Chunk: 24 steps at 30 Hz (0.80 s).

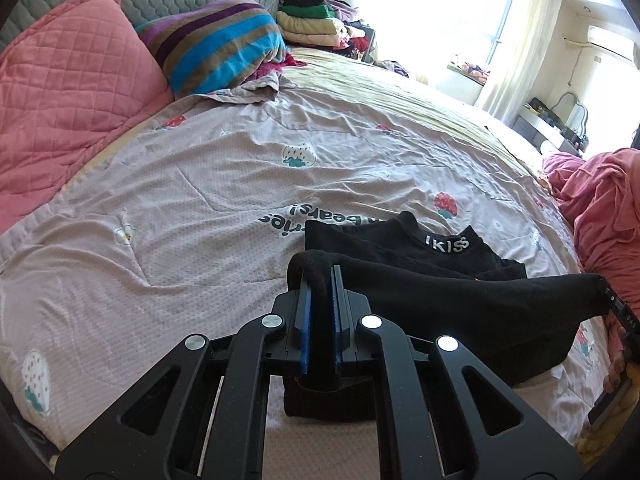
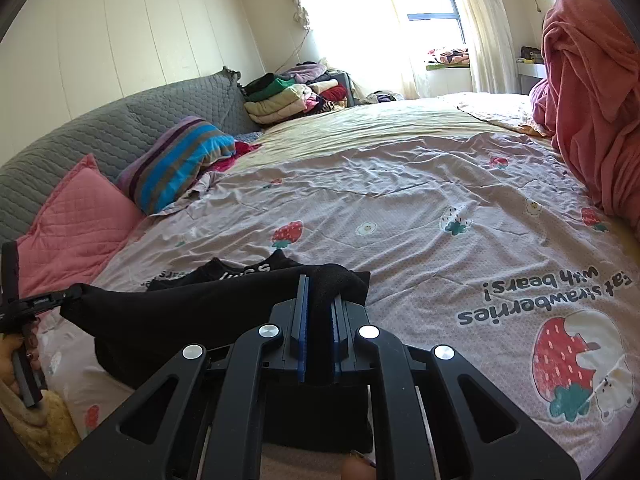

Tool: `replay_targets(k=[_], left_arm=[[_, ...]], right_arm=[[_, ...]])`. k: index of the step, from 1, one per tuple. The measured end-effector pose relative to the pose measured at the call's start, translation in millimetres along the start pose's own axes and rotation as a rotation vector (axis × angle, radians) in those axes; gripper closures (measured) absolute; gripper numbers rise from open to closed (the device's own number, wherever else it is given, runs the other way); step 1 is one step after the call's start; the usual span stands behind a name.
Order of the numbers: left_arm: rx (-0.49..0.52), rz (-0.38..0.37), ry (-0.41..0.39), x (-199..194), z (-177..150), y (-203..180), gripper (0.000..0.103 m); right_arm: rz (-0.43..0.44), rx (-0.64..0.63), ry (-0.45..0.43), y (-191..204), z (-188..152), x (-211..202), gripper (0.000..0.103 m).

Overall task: Fold small clothes
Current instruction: 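Lift the hem with both tools and fold it over toward the collar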

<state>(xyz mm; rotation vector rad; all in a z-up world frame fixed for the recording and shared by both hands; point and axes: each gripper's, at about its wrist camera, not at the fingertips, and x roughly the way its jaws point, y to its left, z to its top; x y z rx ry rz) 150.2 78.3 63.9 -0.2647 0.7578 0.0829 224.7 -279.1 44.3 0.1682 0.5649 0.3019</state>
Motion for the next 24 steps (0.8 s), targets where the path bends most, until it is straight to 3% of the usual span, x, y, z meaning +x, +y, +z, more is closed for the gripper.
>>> replay_targets(k=[24], left_arm=[[-0.010,0.012,0.065,71,17,11,0.100]], right_arm=[[-0.082,0.045,0.093,-14,5,82,0.095]])
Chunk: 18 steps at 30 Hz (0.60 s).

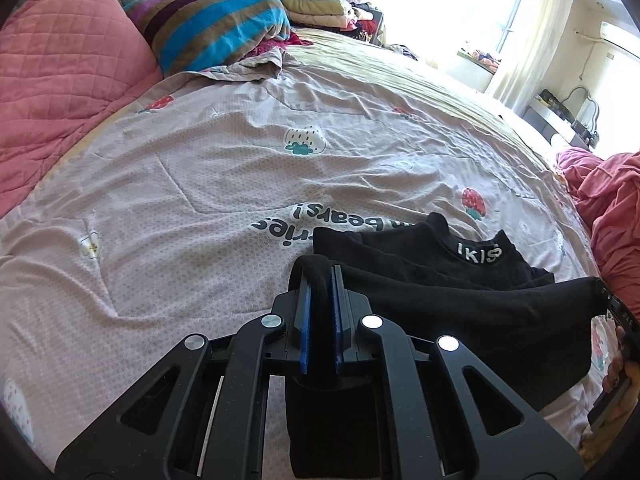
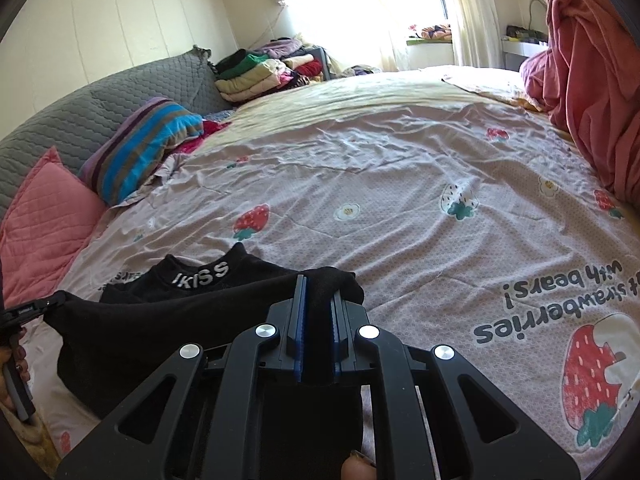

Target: Fold small clothes

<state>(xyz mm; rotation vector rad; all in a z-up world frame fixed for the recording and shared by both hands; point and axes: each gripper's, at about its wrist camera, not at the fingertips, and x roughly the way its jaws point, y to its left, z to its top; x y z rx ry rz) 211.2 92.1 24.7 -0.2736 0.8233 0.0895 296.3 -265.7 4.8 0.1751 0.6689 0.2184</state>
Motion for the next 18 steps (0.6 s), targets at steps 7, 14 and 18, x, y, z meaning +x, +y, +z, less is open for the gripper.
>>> replay_targets(k=[7,14,18], left_arm=[[-0.004,0.029,0.002,6,-4,6,0.093],[-0.022,0.026,-0.057,-26,-11,16,0.093],[0.007,0.009,-0.072,-42,-24,7,0.093]], right_arm=[[-0.041,-0.020,0.027,1,-8,15,0.085],[-0.056,-0.019,-0.040,-1,-16,-13,0.062],[-0.016,-0.077,-0.036,14,-29,-31,0.069]])
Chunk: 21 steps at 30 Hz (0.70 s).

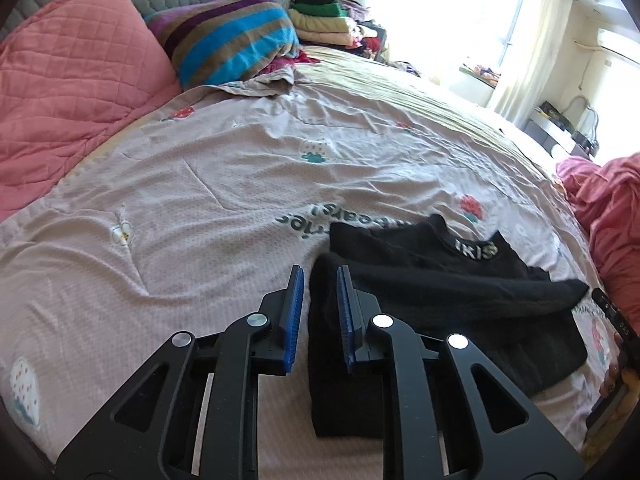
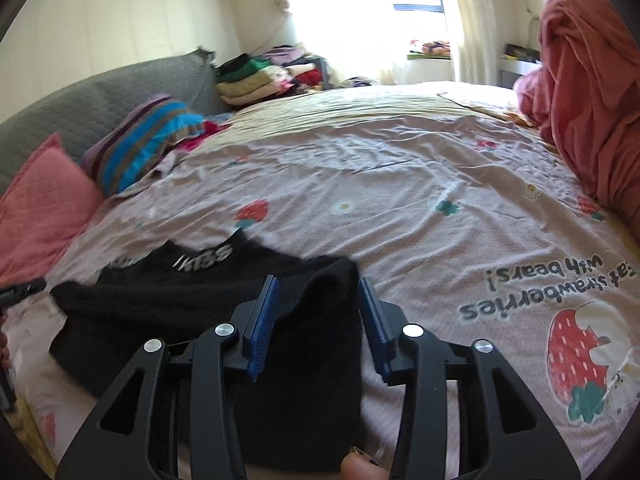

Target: Fold small clothes

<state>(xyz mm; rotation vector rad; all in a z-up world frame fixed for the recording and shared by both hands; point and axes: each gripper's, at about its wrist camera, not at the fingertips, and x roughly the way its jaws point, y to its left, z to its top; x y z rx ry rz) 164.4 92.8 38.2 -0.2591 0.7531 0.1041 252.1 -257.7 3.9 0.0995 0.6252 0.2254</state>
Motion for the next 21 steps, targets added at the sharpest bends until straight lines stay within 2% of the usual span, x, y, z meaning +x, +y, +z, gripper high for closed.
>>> replay_targets(k=[5,8,15,17,21], left_arm=[[0.084,-0.019,0.039,-2,-26,-24,0.094],[0.141,0.004,0.075,11,-41,-37,0.094],[0.211,0.046,0.111,37,-50,-52,0.094],[0.242,0.069,0.120,48,-47,-56,0.094],[0.244,0.074,0.128,61,-33,-59,0.094]], right_arm=[[0.072,-0.106,0.070,32,-21,-7,0.077],[0.098,-0.162,0.120,50,-32,-2,0.078],[0.015,-0.212,0.243,64,-51,37,0.078],[0.011,-0.208,0.240,65,-47,46,0.078],[0.005,-0.184,0.245,64,-33,68,0.078]])
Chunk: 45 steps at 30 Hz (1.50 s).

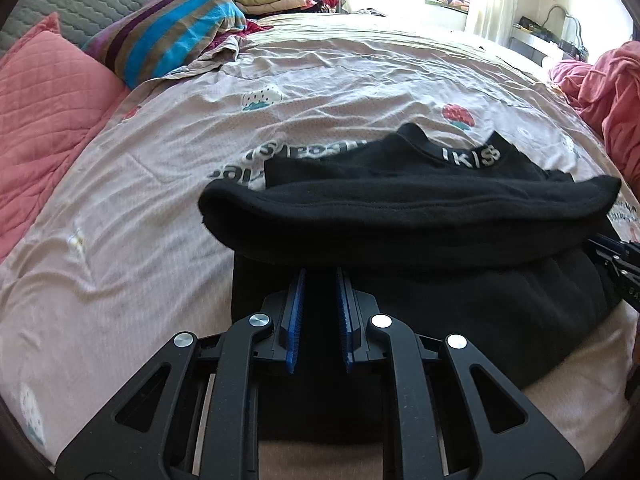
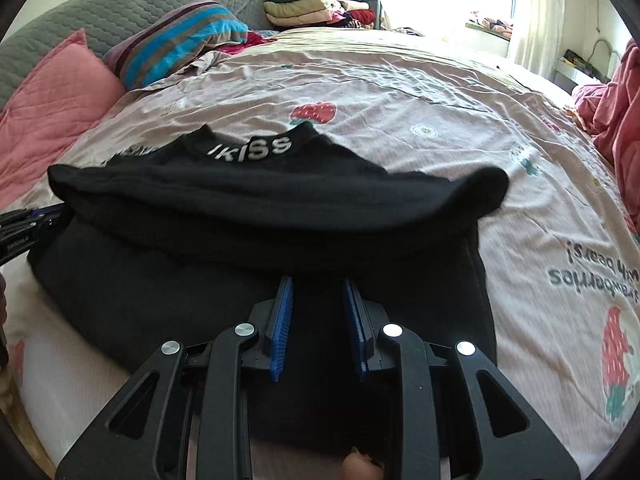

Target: Fold small clothes

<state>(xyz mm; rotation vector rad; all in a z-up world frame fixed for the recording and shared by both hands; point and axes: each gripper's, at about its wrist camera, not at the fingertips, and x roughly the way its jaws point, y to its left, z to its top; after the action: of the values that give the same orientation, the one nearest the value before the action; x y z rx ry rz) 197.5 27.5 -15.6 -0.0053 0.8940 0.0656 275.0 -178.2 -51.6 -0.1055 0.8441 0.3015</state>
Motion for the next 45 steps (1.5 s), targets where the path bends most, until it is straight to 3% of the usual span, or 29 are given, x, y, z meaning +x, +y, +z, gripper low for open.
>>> replay_targets(k=[11,18,23,30,32,33,34,35,36,37,45], left_arm=[[-0.061,-0.003,-0.005,21,39,20,0.093],[-0.159,0.007,-0.016,21,46,47,0.074],[-0.234,-0.028,0.014,31,46,62,0.062],[-0.260,-0.073,0.045,48,44,59,0.059],[-0.259,-0.069,0.045,51,43,57,0.061],[-0.256,-0.068,0.043,51,43,56,0.071],[-0.250,-0.066,0.037,50,42,55,0.085],[-0.240,-0.062,0.034,49,43,54,0.090],[-0.227,-0.052,0.034,48,43,52,0.098],[-0.209,-0.045,0.036,46,44,50,0.100],[-0.179,-0.022,-0.067,12,61,53,0.102]], right_arm=[[-0.006,0.107,-0.035,-28,46,22,0.078],[-0.065,0.173,-0.111,-62,48,9,0.077],[-0.077,0.209,-0.072,-85,51,15,0.060],[-0.046,0.204,-0.019,-89,57,35,0.060],[-0.041,0.207,-0.002,-90,58,42,0.064],[-0.032,0.210,0.002,-90,57,44,0.083],[-0.041,0.211,-0.005,-91,56,43,0.092],[-0.037,0.212,-0.013,-91,55,42,0.096],[-0.024,0.223,-0.032,-92,55,37,0.097],[-0.023,0.232,-0.048,-93,54,33,0.097],[-0.018,0.291,-0.180,-110,61,-4,0.097]])
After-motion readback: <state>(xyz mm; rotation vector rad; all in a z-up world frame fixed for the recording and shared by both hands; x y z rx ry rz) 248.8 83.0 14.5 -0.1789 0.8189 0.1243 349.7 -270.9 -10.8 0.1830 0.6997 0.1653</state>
